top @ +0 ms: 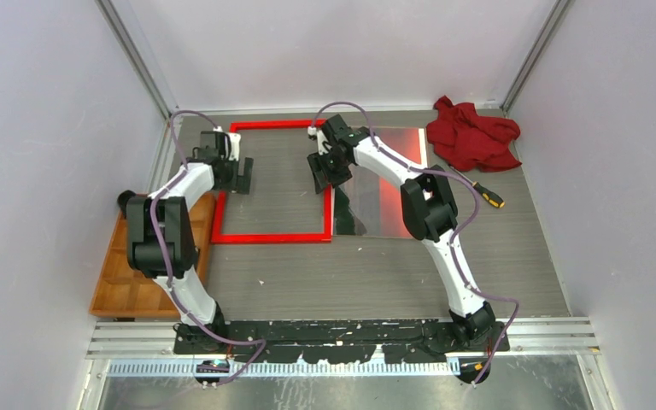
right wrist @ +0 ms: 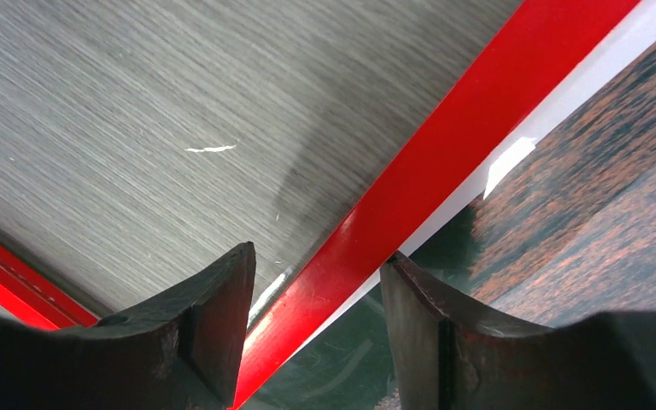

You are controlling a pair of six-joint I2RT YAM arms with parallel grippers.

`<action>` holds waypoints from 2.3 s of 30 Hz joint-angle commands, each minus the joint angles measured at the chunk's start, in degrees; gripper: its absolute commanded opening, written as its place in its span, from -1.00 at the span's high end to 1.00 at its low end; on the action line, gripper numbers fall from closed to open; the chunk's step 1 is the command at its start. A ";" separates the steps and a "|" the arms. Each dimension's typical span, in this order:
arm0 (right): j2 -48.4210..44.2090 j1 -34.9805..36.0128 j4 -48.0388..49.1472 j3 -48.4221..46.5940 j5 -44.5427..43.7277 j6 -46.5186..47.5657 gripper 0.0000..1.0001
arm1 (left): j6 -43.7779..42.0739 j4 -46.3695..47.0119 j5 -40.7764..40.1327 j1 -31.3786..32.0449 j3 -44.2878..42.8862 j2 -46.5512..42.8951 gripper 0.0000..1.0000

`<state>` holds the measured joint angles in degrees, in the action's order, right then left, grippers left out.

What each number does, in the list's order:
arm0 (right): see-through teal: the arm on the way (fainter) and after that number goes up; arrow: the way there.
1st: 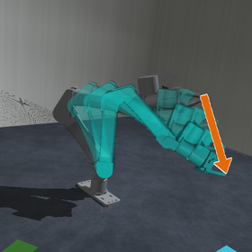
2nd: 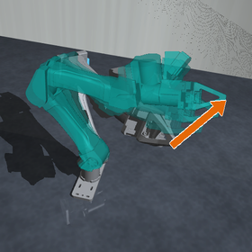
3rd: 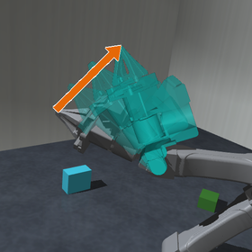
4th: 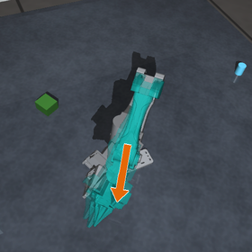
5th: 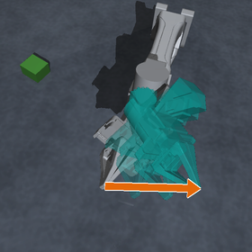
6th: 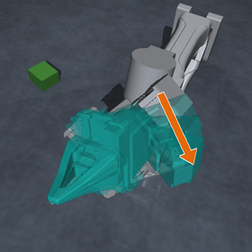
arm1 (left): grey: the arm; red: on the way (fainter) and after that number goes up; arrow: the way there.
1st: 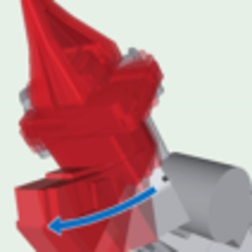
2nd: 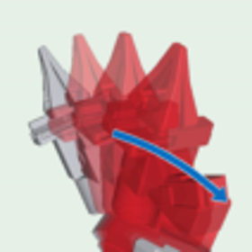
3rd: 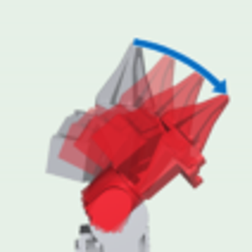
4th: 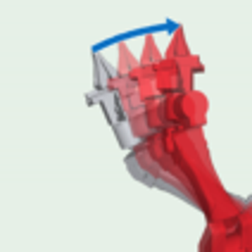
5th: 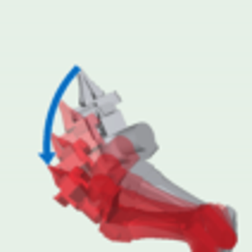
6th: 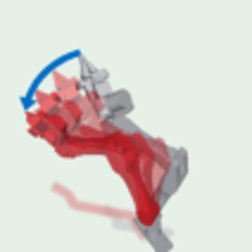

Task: Take the photo out of the frame
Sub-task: Place the photo frame item at the center of the board, then pick up the photo frame item from the photo frame.

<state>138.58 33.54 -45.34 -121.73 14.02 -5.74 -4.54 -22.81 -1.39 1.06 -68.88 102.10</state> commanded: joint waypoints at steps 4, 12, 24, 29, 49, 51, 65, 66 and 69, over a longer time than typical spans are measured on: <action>-4.66 1.35 1.07 1.94 -1.61 2.86 -0.22 | 1.91 0.90 2.55 0.17 0.09 -5.68 -0.95; -10.90 0.22 -0.97 3.67 -0.84 6.09 -0.32 | 5.05 2.16 14.40 0.32 0.81 -9.99 -0.98; -32.09 -15.81 0.96 24.45 3.38 9.46 -0.51 | 10.88 7.92 26.03 10.41 -0.92 -7.94 -0.98; -40.04 -24.57 5.76 35.58 6.20 8.34 -0.51 | 15.15 12.69 30.58 14.90 -2.84 -2.88 -0.94; -36.39 -37.74 12.72 47.44 9.86 2.64 -0.51 | 23.61 22.54 31.97 22.36 -11.24 15.09 -0.89; -36.37 -37.83 12.87 47.59 10.12 2.62 -0.51 | 23.69 22.54 31.93 22.73 -11.44 15.95 -0.88; -36.72 -39.26 13.52 48.50 10.80 2.62 -0.51 | 27.59 27.19 36.82 23.10 -11.62 20.46 -0.65; -36.61 -39.40 13.60 48.58 10.10 2.66 -0.51 | 28.21 28.04 37.68 23.10 -11.37 20.76 -0.63; -35.75 -39.60 13.87 48.56 6.96 2.70 -0.51 | 29.69 29.63 39.95 23.02 -10.60 21.20 -0.54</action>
<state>103.39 -5.48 -33.52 -73.23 24.16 -3.14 22.20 2.98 33.10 23.77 -79.75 121.78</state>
